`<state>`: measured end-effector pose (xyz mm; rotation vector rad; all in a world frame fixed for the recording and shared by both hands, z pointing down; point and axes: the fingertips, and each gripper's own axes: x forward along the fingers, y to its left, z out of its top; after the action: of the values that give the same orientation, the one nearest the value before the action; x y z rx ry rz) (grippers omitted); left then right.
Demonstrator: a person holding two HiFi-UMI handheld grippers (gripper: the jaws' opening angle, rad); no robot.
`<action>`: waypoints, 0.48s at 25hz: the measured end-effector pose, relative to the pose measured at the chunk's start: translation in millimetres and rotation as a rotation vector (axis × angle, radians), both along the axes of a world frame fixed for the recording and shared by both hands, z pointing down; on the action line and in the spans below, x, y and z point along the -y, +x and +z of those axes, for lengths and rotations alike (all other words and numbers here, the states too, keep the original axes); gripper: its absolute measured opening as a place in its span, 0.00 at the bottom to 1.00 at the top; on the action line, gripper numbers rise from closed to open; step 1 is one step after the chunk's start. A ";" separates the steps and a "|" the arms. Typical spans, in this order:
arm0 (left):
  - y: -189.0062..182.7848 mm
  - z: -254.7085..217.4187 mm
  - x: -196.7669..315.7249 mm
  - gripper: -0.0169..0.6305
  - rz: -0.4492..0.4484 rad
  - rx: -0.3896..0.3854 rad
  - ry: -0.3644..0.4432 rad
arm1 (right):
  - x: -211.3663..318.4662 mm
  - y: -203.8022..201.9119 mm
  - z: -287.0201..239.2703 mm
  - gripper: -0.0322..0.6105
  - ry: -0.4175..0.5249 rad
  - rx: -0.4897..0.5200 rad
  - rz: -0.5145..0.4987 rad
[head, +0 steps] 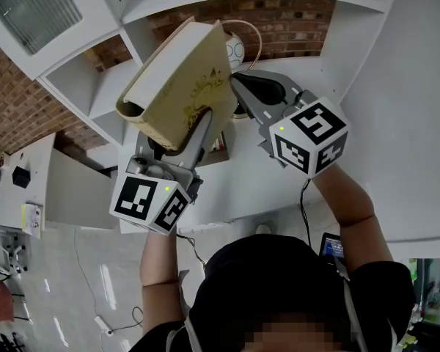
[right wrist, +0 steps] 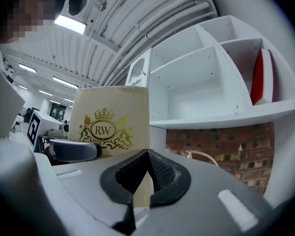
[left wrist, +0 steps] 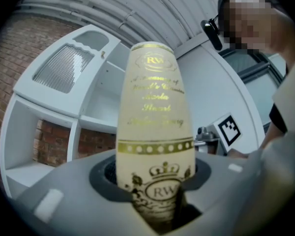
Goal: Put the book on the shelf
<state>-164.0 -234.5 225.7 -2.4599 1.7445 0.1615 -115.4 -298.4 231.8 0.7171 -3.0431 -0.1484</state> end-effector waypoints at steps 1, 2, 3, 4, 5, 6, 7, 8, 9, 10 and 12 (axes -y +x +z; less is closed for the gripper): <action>-0.1 -5.3 1.3 0.37 -0.007 0.008 0.023 | 1.7 -0.7 -6.5 0.04 0.020 0.006 -0.001; -0.3 -10.8 2.7 0.37 -0.015 0.018 0.047 | 3.5 -1.5 -13.1 0.04 0.041 0.011 -0.002; -0.6 -16.5 4.1 0.37 -0.022 0.031 0.072 | 5.3 -2.4 -19.7 0.04 0.061 0.019 -0.003; -0.8 -22.1 5.7 0.37 -0.031 0.047 0.097 | 7.2 -3.4 -26.1 0.04 0.080 0.027 -0.004; -0.9 -27.4 7.2 0.37 -0.040 0.065 0.120 | 9.0 -4.2 -32.2 0.04 0.096 0.036 -0.005; -0.8 -32.2 8.8 0.37 -0.049 0.083 0.141 | 10.8 -4.7 -38.0 0.04 0.110 0.046 -0.006; -0.6 -36.7 10.3 0.37 -0.056 0.099 0.160 | 12.5 -5.0 -43.4 0.04 0.123 0.054 -0.007; -0.3 -41.4 11.6 0.37 -0.061 0.110 0.180 | 14.0 -5.4 -48.5 0.04 0.134 0.061 -0.008; 0.3 -47.0 12.6 0.37 -0.061 0.113 0.202 | 15.4 -5.9 -53.1 0.04 0.144 0.064 -0.010; 1.5 -53.9 13.3 0.37 -0.054 0.108 0.230 | 16.8 -6.8 -57.4 0.04 0.155 0.066 -0.011; 2.0 -65.5 16.1 0.37 -0.048 0.094 0.266 | 20.4 -9.0 -65.1 0.04 0.177 0.066 -0.014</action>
<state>-162.0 -250.6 160.1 -2.2001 1.6250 0.2514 -124.4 -318.8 166.7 0.7238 -3.1268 -0.4067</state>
